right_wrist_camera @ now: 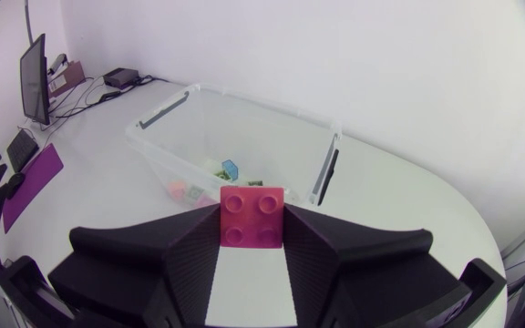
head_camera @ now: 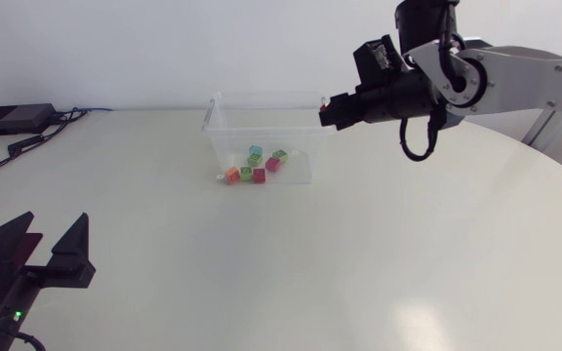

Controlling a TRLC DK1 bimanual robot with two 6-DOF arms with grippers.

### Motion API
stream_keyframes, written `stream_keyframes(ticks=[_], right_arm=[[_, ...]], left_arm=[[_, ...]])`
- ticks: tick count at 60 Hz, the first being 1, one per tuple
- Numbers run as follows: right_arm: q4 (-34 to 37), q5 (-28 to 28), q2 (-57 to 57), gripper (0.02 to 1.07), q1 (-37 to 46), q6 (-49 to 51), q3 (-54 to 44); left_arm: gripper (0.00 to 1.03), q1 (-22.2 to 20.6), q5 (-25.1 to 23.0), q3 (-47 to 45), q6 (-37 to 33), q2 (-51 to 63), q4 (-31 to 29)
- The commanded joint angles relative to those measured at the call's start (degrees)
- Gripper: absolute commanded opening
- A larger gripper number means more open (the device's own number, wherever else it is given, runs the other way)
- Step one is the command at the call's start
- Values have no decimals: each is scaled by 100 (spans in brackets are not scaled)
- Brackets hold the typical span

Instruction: Place the duplo bricks in the container

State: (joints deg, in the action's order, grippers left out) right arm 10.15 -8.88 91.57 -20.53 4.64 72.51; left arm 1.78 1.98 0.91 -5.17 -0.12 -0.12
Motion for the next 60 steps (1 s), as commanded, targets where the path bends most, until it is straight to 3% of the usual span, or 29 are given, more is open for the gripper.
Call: stream_keyframes(ticks=[1,30,34,37,38,49,60], right_arm=[[-233,-61,309,41,-65,-104,255],[-426,-193,2049,42,-416,-315,2092],[-426,-140,2111,58,-469,-315,2188],[-418,-140,2119,96,-504,-306,2188],[-418,-140,2119,102,-513,-306,2180],[-119,247,1873,102,-451,-254,2074],[-233,247,819,102,-117,-104,1213]], left_arm=[[99,42,39,-91,-98,-58,21],[99,42,39,-91,-98,-58,21],[99,42,39,-91,-98,-58,21],[99,42,39,-91,-98,-58,21],[99,42,39,-91,-98,-58,21],[99,42,39,-91,-98,-58,21],[99,42,39,-91,-98,-58,21]])
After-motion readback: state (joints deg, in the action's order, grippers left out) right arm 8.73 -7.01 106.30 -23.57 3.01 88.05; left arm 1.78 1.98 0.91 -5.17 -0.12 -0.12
